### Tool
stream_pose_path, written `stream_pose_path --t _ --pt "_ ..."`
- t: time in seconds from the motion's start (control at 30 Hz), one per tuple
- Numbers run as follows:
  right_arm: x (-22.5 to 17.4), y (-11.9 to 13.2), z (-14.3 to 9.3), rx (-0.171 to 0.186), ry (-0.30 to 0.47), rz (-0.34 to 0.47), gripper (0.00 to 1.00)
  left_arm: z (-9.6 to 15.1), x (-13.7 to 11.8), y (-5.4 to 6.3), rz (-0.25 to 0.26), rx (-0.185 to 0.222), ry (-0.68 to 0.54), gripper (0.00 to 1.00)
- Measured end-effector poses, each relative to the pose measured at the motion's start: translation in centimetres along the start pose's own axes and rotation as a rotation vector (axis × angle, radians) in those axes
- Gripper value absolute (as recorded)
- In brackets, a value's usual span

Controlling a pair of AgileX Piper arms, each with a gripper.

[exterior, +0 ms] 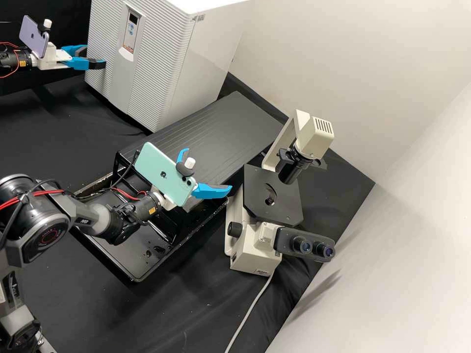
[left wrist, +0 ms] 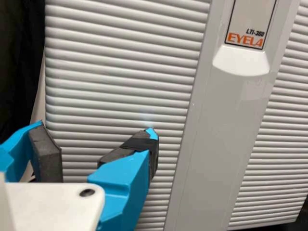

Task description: Open the incubator door

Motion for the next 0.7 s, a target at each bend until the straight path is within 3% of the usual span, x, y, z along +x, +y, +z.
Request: stream_pose_path --t 0.7 --pt "0.0 0.0 0.0 0.0 0.0 0.0 1.0 0.33 -0.43 0.26 0.002 -0.001 0.001 0.0"
